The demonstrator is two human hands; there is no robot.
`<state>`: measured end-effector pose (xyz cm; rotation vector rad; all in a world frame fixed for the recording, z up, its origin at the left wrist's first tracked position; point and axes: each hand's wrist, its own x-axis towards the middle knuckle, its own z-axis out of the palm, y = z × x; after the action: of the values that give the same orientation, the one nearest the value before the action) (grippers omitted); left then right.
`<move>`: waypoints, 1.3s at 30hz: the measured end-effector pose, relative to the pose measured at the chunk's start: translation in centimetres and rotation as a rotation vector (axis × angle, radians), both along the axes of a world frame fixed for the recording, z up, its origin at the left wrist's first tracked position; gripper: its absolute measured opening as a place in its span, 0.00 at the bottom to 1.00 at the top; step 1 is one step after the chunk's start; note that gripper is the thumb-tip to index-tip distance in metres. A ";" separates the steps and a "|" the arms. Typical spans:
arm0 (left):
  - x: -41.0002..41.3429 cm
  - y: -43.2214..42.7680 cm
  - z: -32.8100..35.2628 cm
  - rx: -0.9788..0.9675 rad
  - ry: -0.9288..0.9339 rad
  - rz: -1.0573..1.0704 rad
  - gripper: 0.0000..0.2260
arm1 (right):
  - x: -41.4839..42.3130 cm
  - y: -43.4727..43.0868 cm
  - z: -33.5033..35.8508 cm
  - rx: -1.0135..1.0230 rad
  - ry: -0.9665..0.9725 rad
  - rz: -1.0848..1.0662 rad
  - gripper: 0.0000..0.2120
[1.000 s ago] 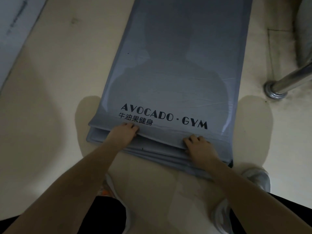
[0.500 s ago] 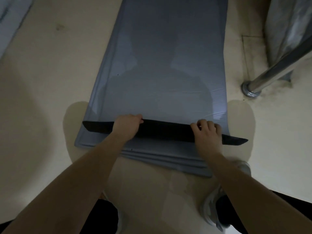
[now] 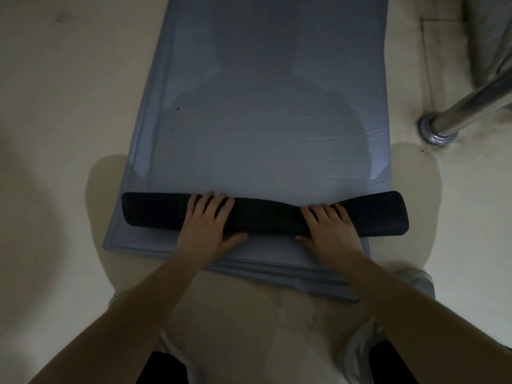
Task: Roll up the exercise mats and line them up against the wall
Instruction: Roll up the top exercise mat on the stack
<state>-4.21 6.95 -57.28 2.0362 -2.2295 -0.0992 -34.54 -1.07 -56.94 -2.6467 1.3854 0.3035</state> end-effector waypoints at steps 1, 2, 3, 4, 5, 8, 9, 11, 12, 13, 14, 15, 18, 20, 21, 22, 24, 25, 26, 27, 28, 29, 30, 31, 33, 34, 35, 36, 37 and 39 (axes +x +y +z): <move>0.6 0.7 -0.6 0.068 -0.040 -0.044 0.36 | -0.1 0.1 -0.2 -0.011 -0.009 -0.003 0.33; 1.1 0.9 -1.1 0.112 -0.070 -0.066 0.37 | -0.1 0.3 -0.4 -0.024 -0.017 -0.007 0.33; 1.2 0.9 -1.3 0.133 -0.078 -0.067 0.36 | -0.2 0.5 -0.5 -0.035 -0.026 -0.012 0.33; 1.1 0.6 -1.2 0.134 -0.070 -0.064 0.34 | -0.2 0.6 -0.6 -0.044 -0.043 -0.018 0.33; 1.1 0.2 -1.1 0.115 -0.056 -0.074 0.31 | -0.2 0.5 -0.6 -0.049 -0.064 -0.029 0.32; 1.0 -0.9 0.3 0.079 0.002 -0.072 0.27 | 0.3 -0.6 1.3 -0.001 -0.072 -0.068 0.30; 1.1 -1.3 1.1 0.085 0.016 -0.050 0.26 | 0.5 -1.4 2.5 0.044 -0.031 -0.084 0.31; 1.4 -2.3 2.9 0.177 0.026 -0.027 0.27 | 0.8 -3.3 4.5 0.180 0.054 -0.113 0.32; 1.5 -2.9 3.6 0.253 0.039 -0.023 0.27 | 0.9 -4.3 5.3 0.270 0.089 -0.124 0.34; 1.7 -3.7 4.1 0.353 0.056 -0.018 0.25 | 1.0 -5.3 5.8 0.364 0.115 -0.134 0.35; 1.8 -4.7 4.6 0.469 0.081 -0.008 0.23 | 1.1 -6.2 6.0 0.443 0.127 -0.144 0.36; 2.0 -5.9 5.1 0.587 0.106 0.012 0.22 | 1.3 -7.2 6.0 0.498 0.136 -0.152 0.38; 2.3 -9.5 4.9 0.716 0.069 0.083 0.24 | 2.0 -10.0 5.4 0.565 0.144 -0.202 0.38; 1.7 -10.4 3.7 0.568 -0.114 0.130 0.26 | 2.6 -10.9 5.0 0.403 0.118 -0.213 0.34; 1.2 -10.5 3.0 0.491 -0.153 0.182 0.25 | 2.9 -10.6 4.6 0.217 0.077 -0.191 0.31; 0.5 -10.5 2.5 0.428 -0.138 0.246 0.24 | 3.2 -9.6 4.2 0.031 -0.002 -0.164 0.27; -0.1 -10.5 1.7 0.355 -0.064 0.361 0.22 | 3.5 -6.1 3.0 -0.127 -0.103 -0.096 0.27; -0.1 -10.7 1.4 0.333 -0.029 0.394 0.21 | 3.4 -4.3 2.2 -0.113 -0.110 -0.052 0.33; -0.1 -10.9 1.2 0.305 0.002 0.393 0.20 | 2.9 -2.9 1.2 -0.079 -0.077 -0.010 0.41; -0.1 -10.9 1.2 0.256 0.024 0.361 0.19 | 2.3 -2.4 0.3 -0.057 -0.031 0.022 0.47; -0.2 -10.7 1.0 0.183 0.040 0.313 0.18 | 1.8 -2.8 -0.4 -0.051 -0.016 0.043 0.50; -0.3 -10.1 0.8 0.095 0.057 0.258 0.19 | 1.7 -3.8 -0.7 -0.047 -0.013 0.045 0.50; -0.4 -9.1 0.6 0.019 0.072 0.199 0.22 | 1.9 -4.9 -0.7 -0.037 -0.019 0.040 0.49; -0.3 -8.0 0.3 -0.015 0.064 0.136 0.25 | 2.4 -6.0 -0.5 -0.022 -0.016 0.032 0.48; 0.4 -6.3 -0.4 0.043 -0.051 0.000 0.37 | 3.2 -7.6 -0.1 0.009 0.022 0.034 0.48; 0.9 -6.2 -0.6 0.092 -0.103 -0.046 0.41 | 3.3 -7.9 0.0 0.014 0.033 0.046 0.48; 1.3 -6.6 -0.4 0.125 -0.125 -0.069 0.42 | 3.3 -8.2 0.1 0.019 0.035 0.058 0.48; 1.6 -7.3 0.0 0.147 -0.130 -0.077 0.42 | 3.3 -8.6 0.4 0.030 0.034 0.062 0.48; 1.8 -7.9 0.6 0.166 -0.116 -0.080 0.42 | 3.4 -9.1 0.9 0.054 0.044 0.063 0.47; 2.0 -8.5 2.2 0.269 -0.057 -0.089 0.44 | 3.5 -9.5 2.4 0.135 0.081 0.072 0.46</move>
<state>-2.17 -1.58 -55.04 2.0886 -2.4589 -0.3734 -31.04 -10.58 -54.55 -2.6033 1.2451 0.4994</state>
